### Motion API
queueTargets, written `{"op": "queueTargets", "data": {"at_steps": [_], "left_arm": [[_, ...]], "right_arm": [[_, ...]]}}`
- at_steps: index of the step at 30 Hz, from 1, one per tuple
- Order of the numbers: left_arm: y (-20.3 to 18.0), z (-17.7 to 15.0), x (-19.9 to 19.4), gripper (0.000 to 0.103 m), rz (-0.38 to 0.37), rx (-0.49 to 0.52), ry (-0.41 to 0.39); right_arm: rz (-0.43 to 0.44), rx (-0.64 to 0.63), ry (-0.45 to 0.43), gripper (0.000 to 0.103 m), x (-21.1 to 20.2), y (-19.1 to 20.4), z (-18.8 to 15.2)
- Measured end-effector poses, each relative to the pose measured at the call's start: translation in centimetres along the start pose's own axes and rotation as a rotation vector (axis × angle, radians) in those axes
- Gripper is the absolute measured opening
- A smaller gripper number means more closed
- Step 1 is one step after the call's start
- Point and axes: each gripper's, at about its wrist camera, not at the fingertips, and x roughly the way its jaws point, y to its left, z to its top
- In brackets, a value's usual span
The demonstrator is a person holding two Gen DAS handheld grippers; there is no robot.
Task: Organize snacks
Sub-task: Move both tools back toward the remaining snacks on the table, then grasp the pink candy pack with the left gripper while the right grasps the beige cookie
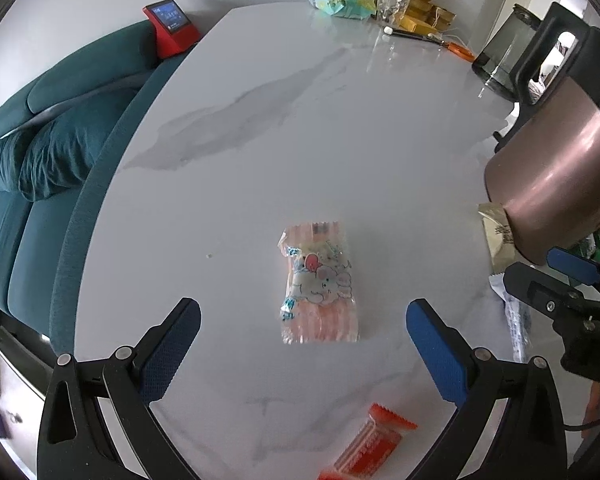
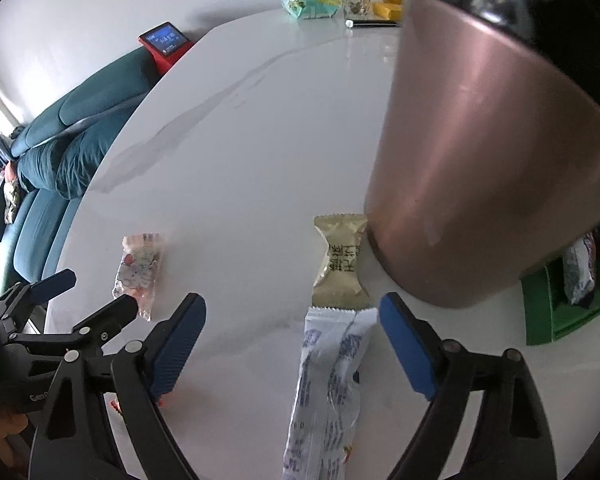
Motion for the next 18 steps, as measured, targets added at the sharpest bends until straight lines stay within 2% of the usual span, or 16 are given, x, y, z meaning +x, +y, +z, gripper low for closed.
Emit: {"op": "queueTargets", "data": {"at_steps": [18], "left_arm": [[-0.5,1.0,2.3,0.098,0.020,0.009,0.031]], "right_arm": [[0.012,0.007,0.053,0.103,2.6,-0.6,0.9]]}}
